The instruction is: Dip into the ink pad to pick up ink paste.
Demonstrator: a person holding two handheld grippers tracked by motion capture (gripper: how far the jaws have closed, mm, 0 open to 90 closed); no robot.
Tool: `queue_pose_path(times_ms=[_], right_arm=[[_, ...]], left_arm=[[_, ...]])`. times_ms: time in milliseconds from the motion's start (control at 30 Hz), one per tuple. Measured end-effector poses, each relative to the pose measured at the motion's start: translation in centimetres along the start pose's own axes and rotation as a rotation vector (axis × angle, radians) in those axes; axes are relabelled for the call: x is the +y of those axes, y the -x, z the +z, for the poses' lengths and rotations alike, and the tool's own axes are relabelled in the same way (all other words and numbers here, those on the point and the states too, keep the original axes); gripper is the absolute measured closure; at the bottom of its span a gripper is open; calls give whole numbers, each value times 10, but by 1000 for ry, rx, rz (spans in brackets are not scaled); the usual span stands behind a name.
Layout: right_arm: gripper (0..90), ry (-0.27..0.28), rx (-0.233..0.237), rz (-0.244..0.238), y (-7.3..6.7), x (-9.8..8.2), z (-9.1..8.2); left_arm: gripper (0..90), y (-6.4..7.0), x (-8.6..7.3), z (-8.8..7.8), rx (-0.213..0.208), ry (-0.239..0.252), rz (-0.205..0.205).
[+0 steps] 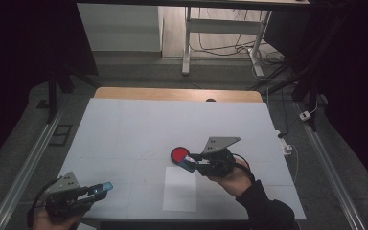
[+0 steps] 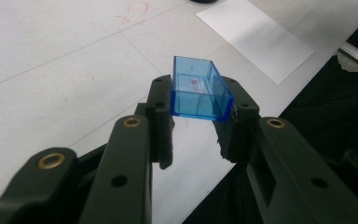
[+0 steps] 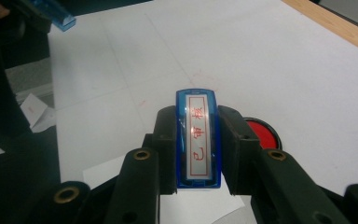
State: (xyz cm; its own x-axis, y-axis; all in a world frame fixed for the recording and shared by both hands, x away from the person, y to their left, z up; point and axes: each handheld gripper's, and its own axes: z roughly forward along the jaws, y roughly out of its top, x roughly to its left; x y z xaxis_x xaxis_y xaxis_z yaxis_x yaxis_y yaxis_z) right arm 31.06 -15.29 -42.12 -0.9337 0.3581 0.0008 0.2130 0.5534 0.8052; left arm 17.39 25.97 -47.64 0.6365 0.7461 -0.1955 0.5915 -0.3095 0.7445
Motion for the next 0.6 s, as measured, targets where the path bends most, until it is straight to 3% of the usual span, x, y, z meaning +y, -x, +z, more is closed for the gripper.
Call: queue_pose_path(times_ms=[300,600], right_arm=[[699,-27,-35,21,9,1,5],[699,-65,-62,7,16,1,16]], left_arm=[[686,1,0,0,2,-1,4],[687,1,0,1,-1,-6,8]])
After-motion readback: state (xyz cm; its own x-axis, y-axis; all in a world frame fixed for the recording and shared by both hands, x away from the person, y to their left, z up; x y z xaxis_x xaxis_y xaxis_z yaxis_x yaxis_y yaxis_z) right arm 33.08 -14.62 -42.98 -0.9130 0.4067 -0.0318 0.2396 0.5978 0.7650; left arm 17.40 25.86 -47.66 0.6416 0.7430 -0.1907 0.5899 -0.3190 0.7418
